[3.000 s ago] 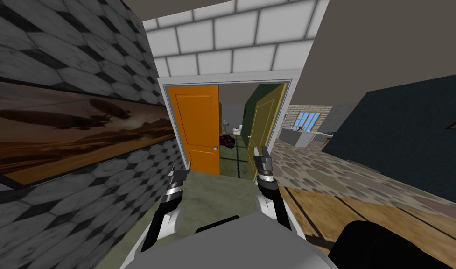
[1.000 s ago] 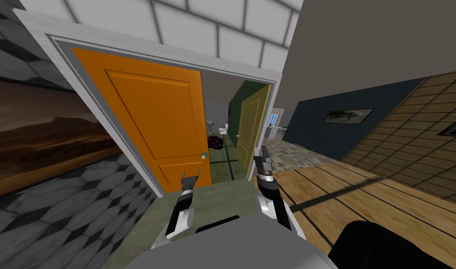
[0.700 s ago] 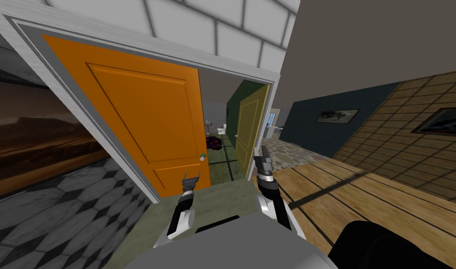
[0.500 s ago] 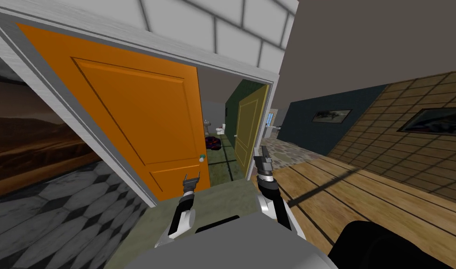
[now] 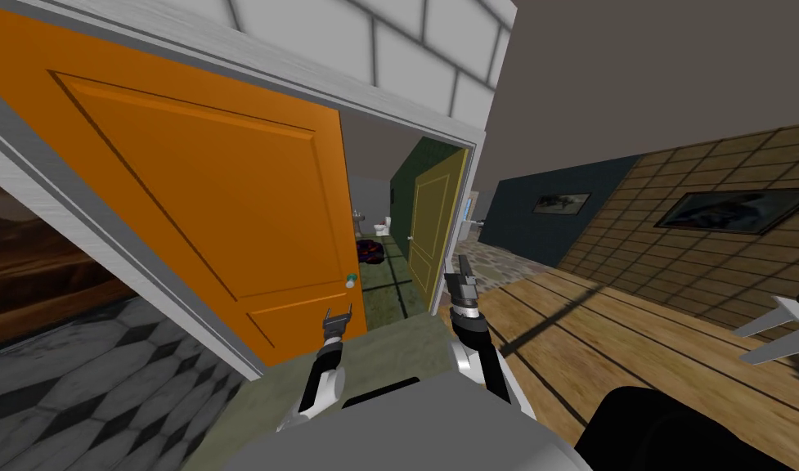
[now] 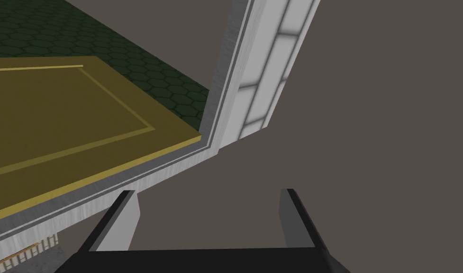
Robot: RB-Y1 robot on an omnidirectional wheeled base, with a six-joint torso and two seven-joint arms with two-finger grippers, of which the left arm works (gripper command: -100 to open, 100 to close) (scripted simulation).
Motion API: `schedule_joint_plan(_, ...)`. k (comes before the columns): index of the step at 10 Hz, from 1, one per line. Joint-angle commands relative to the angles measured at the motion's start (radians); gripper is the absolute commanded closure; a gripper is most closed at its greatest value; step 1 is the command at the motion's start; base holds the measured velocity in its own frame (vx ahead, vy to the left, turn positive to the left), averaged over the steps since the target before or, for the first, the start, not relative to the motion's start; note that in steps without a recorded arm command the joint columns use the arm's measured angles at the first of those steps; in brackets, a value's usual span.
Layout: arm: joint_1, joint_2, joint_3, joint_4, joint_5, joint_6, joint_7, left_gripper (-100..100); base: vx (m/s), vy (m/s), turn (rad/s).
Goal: Push the door open
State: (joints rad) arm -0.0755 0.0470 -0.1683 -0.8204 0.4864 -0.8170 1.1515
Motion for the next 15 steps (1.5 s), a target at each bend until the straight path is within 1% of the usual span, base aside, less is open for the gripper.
schedule_joint_plan(1,-0.011,-0.003,-0.004,0.030,0.011,-0.003,0.022,-100,0.064,0.047,-0.093)
schedule_joint_plan(3,-0.033,-0.012,-0.012,0.089,0.032,-0.010,0.060,-100,0.067,0.077,-0.159)
schedule_joint_plan(5,-0.044,-0.018,-0.016,0.119,0.043,-0.013,0.079,-100,0.049,0.064,-0.072)
schedule_joint_plan(6,-0.044,-0.017,-0.015,0.117,0.039,-0.016,0.072,-100,0.021,0.021,-0.015)
schedule_joint_plan(7,-0.044,-0.005,-0.013,0.123,0.041,-0.021,0.079,-100,0.107,0.029,-0.026)
schedule_joint_plan(10,-0.042,0.006,-0.011,0.129,0.043,-0.027,0.084,-100,0.197,0.029,-0.030)
schedule_joint_plan(13,-0.039,0.007,-0.008,0.135,0.046,-0.034,0.090,-100,0.196,0.011,-0.029)
schedule_joint_plan(15,-0.037,0.001,-0.006,0.139,0.048,-0.039,0.094,-100,0.195,0.018,-0.027)
